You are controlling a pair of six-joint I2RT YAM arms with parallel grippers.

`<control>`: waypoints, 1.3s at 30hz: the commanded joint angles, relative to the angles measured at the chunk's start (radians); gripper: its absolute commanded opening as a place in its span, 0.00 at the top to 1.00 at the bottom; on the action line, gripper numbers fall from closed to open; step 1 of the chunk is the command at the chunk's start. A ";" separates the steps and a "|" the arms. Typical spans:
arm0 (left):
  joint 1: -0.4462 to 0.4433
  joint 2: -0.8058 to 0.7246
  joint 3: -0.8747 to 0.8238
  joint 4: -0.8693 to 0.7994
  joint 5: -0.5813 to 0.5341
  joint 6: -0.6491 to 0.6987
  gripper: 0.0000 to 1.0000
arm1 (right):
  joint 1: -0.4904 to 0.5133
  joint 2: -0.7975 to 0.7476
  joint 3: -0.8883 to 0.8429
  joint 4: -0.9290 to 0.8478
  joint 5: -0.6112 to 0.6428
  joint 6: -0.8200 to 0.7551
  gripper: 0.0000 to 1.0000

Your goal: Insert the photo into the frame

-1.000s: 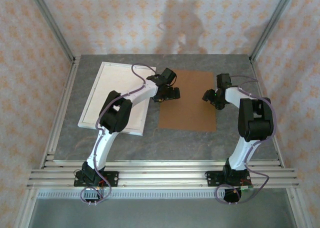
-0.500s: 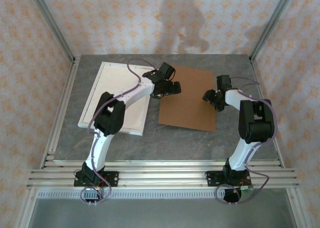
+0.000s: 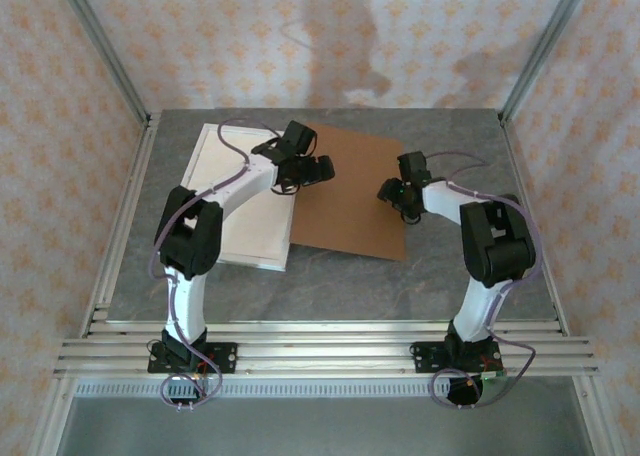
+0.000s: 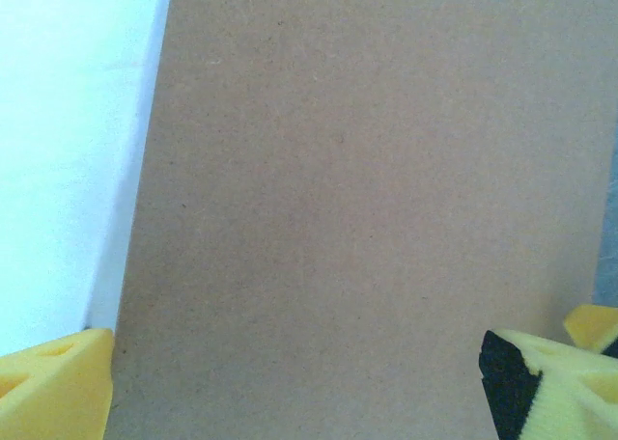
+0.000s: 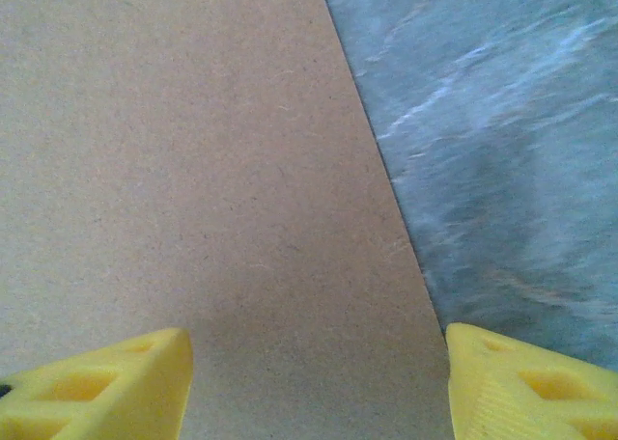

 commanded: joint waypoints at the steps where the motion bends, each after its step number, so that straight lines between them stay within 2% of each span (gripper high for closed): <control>1: -0.054 -0.044 -0.029 0.102 0.127 0.011 0.08 | 0.142 0.078 -0.014 0.091 -0.326 0.140 0.33; 9: 0.026 -0.054 -0.120 0.110 0.107 0.036 0.06 | 0.147 0.079 -0.036 0.132 -0.327 0.174 0.32; 11: 0.047 -0.050 -0.129 0.090 0.100 0.048 0.02 | 0.147 0.078 -0.034 0.123 -0.323 0.167 0.31; 17: 0.076 -0.070 -0.122 -0.043 -0.045 0.114 0.00 | 0.127 0.031 -0.014 0.027 -0.272 0.081 0.22; 22: 0.078 -0.078 -0.038 -0.205 -0.209 0.235 0.00 | 0.072 -0.035 0.011 -0.120 -0.194 -0.052 0.15; 25: 0.078 -0.072 0.005 -0.280 -0.316 0.269 0.00 | 0.036 -0.071 0.002 -0.152 -0.192 -0.099 0.13; 27: 0.078 -0.076 0.015 -0.291 -0.342 0.279 0.00 | 0.022 -0.084 -0.004 -0.158 -0.203 -0.117 0.13; 30: 0.078 -0.094 0.016 -0.266 -0.292 0.265 0.00 | 0.018 -0.085 -0.008 -0.158 -0.223 -0.140 0.13; 35: 0.078 -0.160 -0.076 -0.056 -0.014 0.202 0.00 | 0.011 -0.091 -0.023 -0.137 -0.211 -0.136 0.12; 39: 0.078 -0.136 -0.114 0.009 0.064 0.156 0.00 | 0.004 -0.085 -0.014 -0.128 -0.223 -0.144 0.12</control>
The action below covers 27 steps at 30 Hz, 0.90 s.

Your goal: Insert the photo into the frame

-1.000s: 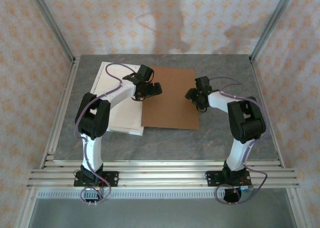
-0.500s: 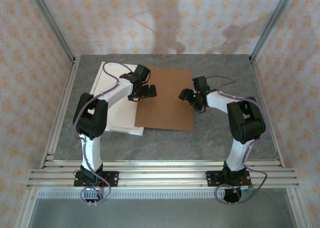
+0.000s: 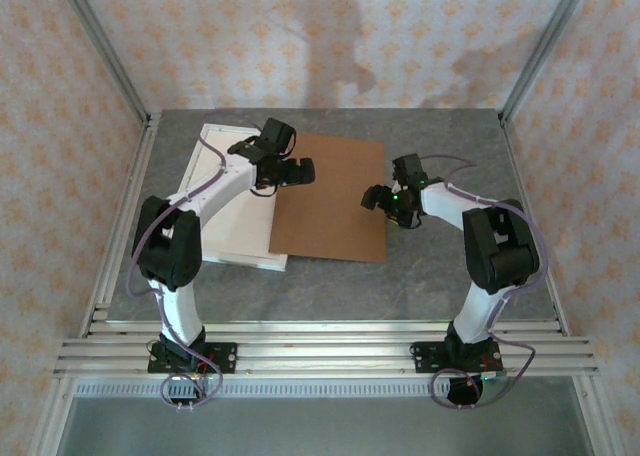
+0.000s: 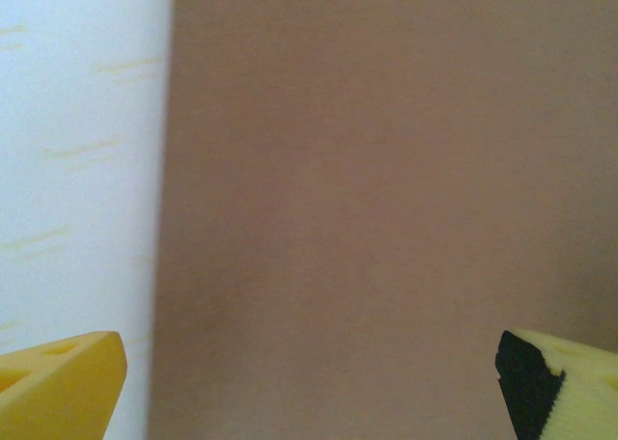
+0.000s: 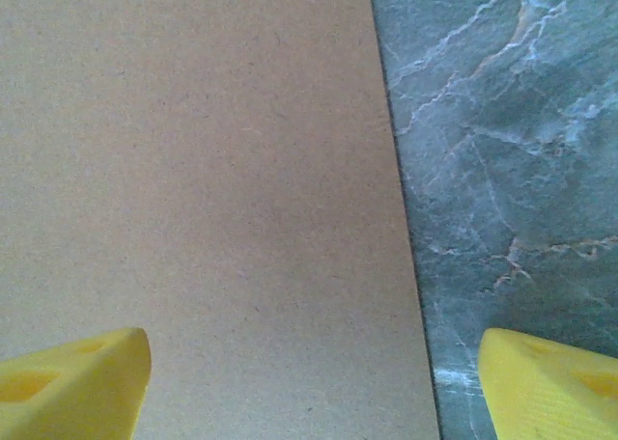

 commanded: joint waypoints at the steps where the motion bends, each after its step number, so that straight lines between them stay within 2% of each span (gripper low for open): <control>1: 0.009 0.017 -0.036 0.091 0.108 -0.048 0.00 | -0.008 -0.025 0.004 -0.016 -0.005 -0.027 0.12; 15: 0.011 0.113 -0.098 0.145 0.094 -0.072 0.00 | -0.049 0.002 -0.020 0.075 -0.049 -0.040 0.12; 27: 0.017 0.148 -0.109 0.139 0.076 -0.072 0.00 | -0.083 0.046 -0.031 0.176 -0.180 -0.030 0.16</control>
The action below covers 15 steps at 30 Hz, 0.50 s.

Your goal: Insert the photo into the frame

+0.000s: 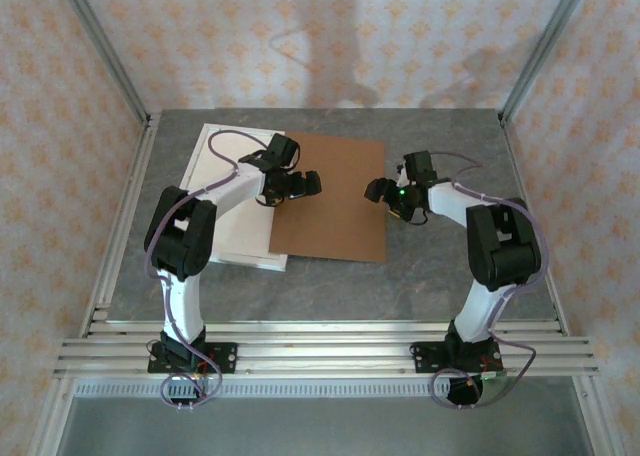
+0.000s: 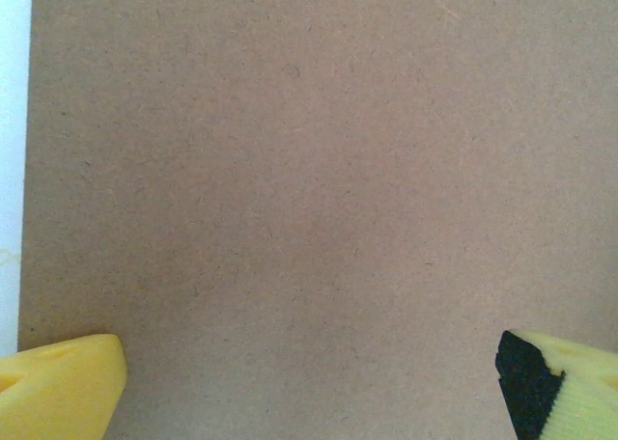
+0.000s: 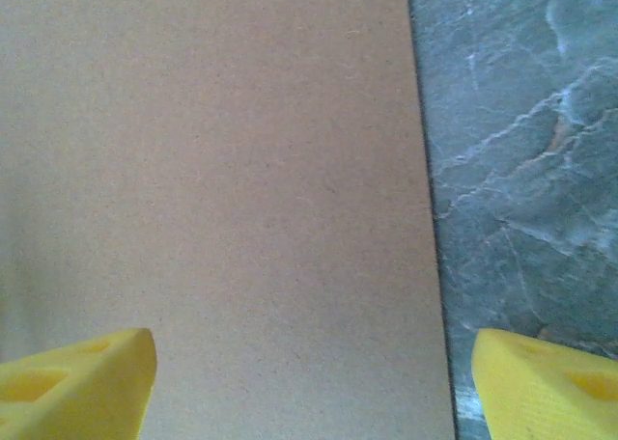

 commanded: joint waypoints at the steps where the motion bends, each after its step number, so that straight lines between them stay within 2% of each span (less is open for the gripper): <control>1: 0.013 0.044 -0.022 0.007 -0.019 -0.004 0.00 | -0.019 0.031 -0.020 0.060 -0.060 0.005 0.16; 15: 0.017 0.063 -0.049 0.022 -0.022 -0.004 0.00 | -0.032 0.092 -0.019 0.128 -0.206 -0.004 0.17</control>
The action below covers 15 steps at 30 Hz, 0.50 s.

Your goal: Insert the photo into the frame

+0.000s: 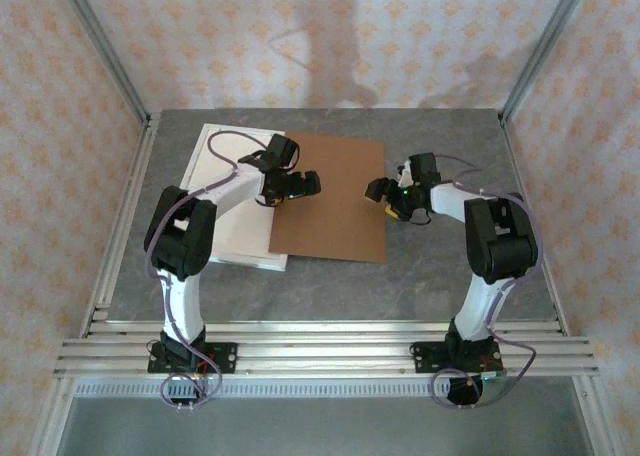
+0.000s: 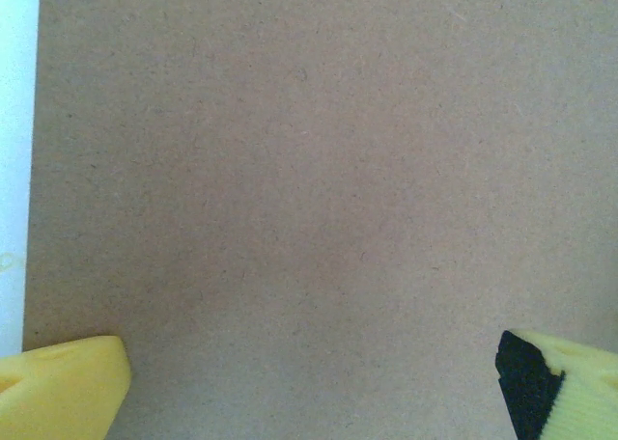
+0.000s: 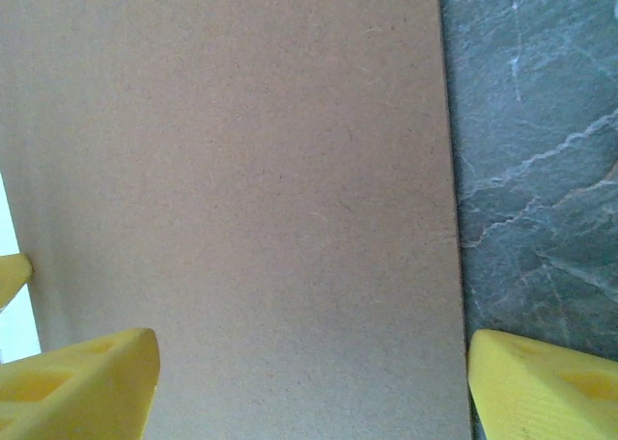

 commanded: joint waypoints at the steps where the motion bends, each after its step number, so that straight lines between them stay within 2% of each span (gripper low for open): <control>1: 0.014 0.060 -0.043 0.013 -0.023 -0.003 0.00 | 0.006 0.044 -0.008 0.059 -0.081 -0.003 0.17; 5: 0.017 0.065 -0.052 0.019 -0.023 -0.003 0.00 | 0.006 0.056 -0.006 0.055 -0.105 -0.017 0.17; 12: 0.027 0.065 -0.070 0.027 -0.024 -0.003 0.00 | -0.012 0.005 0.002 -0.054 0.061 -0.075 0.10; 15: 0.033 0.068 -0.084 0.043 -0.016 -0.003 0.00 | -0.012 -0.016 0.002 -0.066 0.088 -0.081 0.10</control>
